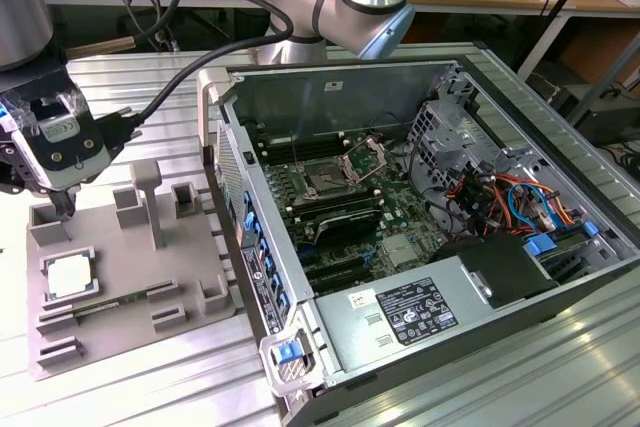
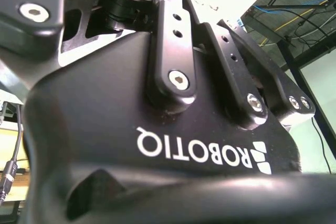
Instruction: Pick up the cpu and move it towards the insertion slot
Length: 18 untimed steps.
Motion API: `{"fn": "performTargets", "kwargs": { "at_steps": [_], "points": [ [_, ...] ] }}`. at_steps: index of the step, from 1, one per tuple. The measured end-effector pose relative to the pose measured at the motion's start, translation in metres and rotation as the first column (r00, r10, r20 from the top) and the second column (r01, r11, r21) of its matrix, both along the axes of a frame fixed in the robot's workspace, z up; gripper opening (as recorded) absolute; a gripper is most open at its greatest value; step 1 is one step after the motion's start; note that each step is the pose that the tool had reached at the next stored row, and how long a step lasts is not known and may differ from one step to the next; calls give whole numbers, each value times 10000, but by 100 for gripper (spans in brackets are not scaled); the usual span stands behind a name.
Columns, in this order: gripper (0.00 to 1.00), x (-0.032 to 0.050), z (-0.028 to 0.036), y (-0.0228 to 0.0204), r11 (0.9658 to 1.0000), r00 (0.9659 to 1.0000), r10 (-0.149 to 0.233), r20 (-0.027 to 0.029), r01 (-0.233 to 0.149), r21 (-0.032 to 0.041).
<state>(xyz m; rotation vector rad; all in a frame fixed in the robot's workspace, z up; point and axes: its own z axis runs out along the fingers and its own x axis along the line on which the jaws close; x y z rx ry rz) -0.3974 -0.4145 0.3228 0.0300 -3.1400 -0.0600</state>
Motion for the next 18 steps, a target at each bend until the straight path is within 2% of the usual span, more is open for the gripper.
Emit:
{"fn": "performTargets", "kwargs": {
  "at_steps": [18],
  "points": [
    [11, 0, -36, 0, 10000, 10000, 0, 0, 0, 0]
  ]
}}
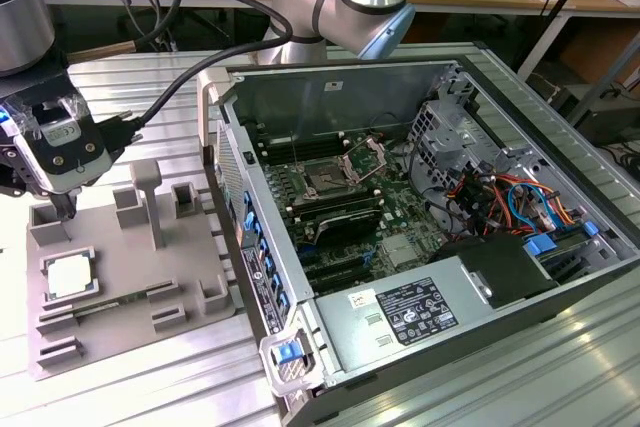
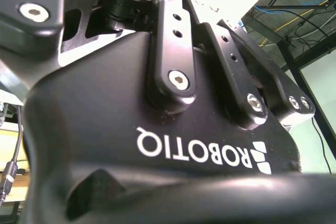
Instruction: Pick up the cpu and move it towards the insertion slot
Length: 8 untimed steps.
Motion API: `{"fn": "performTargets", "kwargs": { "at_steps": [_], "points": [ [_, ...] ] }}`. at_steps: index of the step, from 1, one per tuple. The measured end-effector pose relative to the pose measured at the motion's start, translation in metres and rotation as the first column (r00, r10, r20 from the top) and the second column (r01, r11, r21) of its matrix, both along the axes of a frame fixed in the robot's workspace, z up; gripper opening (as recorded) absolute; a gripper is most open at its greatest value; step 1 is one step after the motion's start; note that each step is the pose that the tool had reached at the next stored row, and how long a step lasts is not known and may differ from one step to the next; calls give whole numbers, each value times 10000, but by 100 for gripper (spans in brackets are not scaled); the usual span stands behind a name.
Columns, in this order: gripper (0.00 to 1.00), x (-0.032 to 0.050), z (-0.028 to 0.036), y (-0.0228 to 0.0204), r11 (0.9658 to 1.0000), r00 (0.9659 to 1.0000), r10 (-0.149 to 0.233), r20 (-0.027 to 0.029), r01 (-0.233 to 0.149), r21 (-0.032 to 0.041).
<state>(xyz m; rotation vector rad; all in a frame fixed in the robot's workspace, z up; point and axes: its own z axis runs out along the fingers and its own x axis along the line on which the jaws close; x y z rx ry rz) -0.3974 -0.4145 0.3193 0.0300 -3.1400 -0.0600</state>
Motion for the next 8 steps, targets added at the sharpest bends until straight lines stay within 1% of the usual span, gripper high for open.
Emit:
{"fn": "performTargets", "kwargs": {
  "at_steps": [8],
  "points": [
    [11, 0, -11, 0, 10000, 10000, 0, 0, 0, 0]
  ]
}}
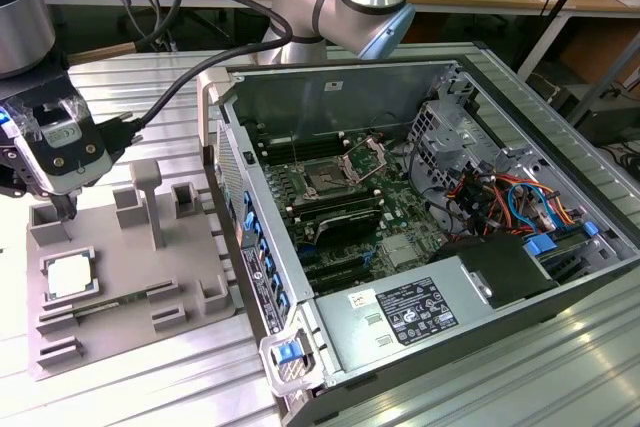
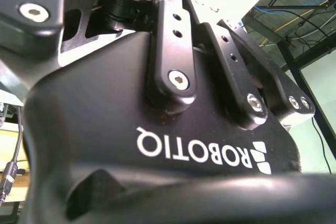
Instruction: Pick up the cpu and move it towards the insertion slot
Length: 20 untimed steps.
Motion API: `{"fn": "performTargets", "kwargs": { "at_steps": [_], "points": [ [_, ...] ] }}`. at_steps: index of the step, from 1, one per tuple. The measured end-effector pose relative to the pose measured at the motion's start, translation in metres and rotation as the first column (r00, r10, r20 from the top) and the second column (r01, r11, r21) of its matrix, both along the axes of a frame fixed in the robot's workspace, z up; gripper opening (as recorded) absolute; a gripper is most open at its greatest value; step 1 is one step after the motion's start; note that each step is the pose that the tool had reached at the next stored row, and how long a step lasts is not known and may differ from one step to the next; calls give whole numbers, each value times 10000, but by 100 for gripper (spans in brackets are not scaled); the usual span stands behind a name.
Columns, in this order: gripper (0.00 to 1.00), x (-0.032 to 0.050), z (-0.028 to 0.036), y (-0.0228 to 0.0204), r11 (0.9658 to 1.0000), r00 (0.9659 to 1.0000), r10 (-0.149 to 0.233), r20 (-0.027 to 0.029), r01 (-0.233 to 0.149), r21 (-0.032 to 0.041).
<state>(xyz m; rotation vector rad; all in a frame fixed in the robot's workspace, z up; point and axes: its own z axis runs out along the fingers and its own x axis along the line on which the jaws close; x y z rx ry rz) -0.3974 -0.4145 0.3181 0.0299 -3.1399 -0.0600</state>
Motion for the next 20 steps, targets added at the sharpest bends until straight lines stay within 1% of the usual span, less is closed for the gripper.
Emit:
{"fn": "performTargets", "kwargs": {
  "at_steps": [17, 19, 20],
  "points": [
    [11, -8, -38, -6, 10000, 10000, 0, 0, 0, 0],
    [11, -9, -66, -7, 10000, 10000, 0, 1, 0, 0],
    [11, -9, -67, -7, 10000, 10000, 0, 1, 0, 0]
  ]
}}
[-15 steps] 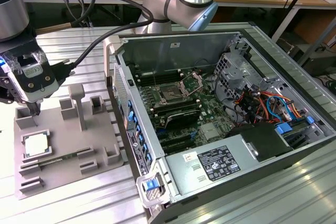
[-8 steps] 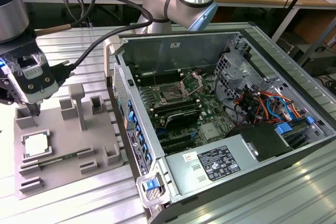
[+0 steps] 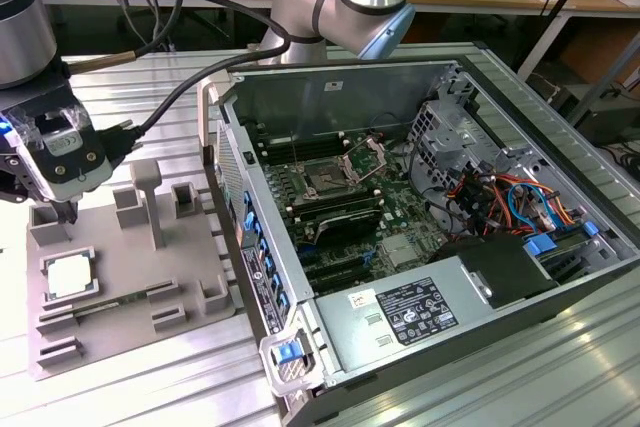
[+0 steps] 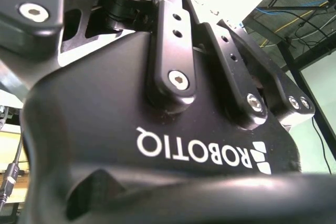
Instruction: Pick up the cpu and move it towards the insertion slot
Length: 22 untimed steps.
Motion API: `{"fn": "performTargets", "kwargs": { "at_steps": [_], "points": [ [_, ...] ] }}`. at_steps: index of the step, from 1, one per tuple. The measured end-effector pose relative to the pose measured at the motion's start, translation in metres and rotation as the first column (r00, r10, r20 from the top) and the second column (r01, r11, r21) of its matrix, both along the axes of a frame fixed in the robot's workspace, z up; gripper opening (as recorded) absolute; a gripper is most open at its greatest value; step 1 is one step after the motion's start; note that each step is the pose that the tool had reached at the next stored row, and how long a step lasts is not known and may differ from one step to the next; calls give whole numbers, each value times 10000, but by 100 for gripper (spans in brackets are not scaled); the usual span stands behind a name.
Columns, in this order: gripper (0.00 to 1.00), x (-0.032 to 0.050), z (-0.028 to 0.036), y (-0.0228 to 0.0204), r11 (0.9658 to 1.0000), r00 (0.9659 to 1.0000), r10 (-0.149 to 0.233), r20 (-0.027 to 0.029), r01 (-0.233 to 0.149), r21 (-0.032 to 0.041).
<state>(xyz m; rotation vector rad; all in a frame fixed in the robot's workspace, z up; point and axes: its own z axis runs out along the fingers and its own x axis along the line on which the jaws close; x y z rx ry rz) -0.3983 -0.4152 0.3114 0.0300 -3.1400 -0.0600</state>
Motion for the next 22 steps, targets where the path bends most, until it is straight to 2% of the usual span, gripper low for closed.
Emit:
{"fn": "performTargets", "kwargs": {
  "at_steps": [22],
  "points": [
    [11, 0, -42, -1, 10000, 10000, 0, -1, 0, 0]
  ]
}}
